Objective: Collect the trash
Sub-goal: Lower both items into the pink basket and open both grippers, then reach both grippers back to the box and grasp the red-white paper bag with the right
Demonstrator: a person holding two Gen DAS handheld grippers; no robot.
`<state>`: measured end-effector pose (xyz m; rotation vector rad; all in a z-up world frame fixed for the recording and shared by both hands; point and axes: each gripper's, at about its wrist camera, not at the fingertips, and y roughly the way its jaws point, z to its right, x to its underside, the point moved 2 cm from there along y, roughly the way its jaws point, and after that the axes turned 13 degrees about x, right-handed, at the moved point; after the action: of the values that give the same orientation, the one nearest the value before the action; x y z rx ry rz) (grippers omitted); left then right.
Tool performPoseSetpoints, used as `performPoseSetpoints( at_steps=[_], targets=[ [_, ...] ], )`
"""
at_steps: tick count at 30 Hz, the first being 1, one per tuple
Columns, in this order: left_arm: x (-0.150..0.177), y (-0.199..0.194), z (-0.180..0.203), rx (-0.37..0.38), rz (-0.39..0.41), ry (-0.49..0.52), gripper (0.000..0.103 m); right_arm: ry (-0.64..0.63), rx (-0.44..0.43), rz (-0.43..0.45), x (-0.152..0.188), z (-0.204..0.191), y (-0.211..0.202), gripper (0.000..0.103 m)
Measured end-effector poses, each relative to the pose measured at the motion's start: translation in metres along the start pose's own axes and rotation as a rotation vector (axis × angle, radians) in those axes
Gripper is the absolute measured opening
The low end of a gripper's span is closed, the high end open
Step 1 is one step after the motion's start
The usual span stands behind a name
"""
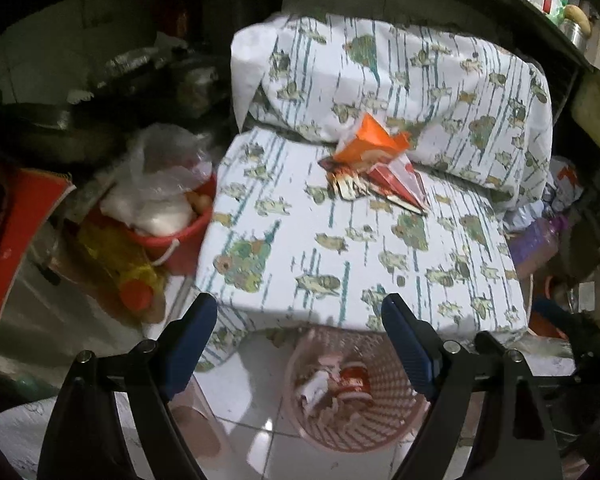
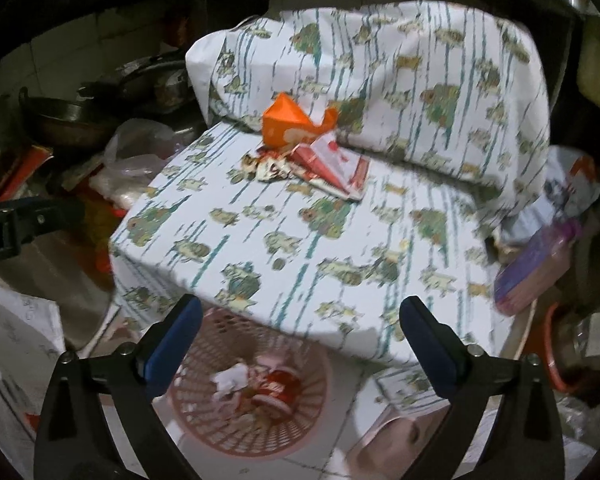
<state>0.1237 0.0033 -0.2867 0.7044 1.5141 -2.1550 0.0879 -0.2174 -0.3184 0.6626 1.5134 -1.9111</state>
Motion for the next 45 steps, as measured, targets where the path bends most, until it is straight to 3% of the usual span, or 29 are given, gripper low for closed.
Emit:
performPoseSetpoints(
  at_steps=[4,8,13,17,22,25,28,37,45],
  targets=[
    [-0.002,-0.005,-0.003,-0.018,0.039,0.006,0.088,-0.013,0.033,0.048,-0.006,0.004,-0.006,0.100],
    [-0.005,-0.008,-0.004,-0.036,0.058,0.013,0.091,0.009,0.006,0.072,-0.012,0.009,-0.012,0.101],
    [-0.011,-0.016,0.007,-0.072,0.088,0.130,0.091,0.027,-0.004,0.098,-0.024,0.012,-0.013,0.102],
    [-0.015,-0.023,0.014,-0.088,0.137,0.175,0.103,-0.012,0.024,0.128,-0.039,0.013,-0.007,0.102],
    [-0.030,-0.007,0.024,-0.073,0.094,0.244,0.103,-0.056,0.012,0.185,-0.065,0.017,-0.006,0.102],
    [-0.047,0.001,0.025,-0.062,0.086,0.231,0.103,-0.073,0.053,0.208,-0.083,0.020,0.006,0.102],
    [-0.064,0.010,0.020,-0.007,0.070,0.179,0.103,-0.062,0.062,0.178,-0.098,0.027,0.028,0.102],
    [-0.127,0.044,-0.007,0.017,0.027,0.044,0.103,-0.085,0.082,0.064,-0.130,0.041,0.097,0.102],
    [-0.172,0.085,-0.016,-0.084,0.032,0.099,0.103,-0.238,0.114,0.003,-0.152,0.023,0.154,0.102]
  ],
)
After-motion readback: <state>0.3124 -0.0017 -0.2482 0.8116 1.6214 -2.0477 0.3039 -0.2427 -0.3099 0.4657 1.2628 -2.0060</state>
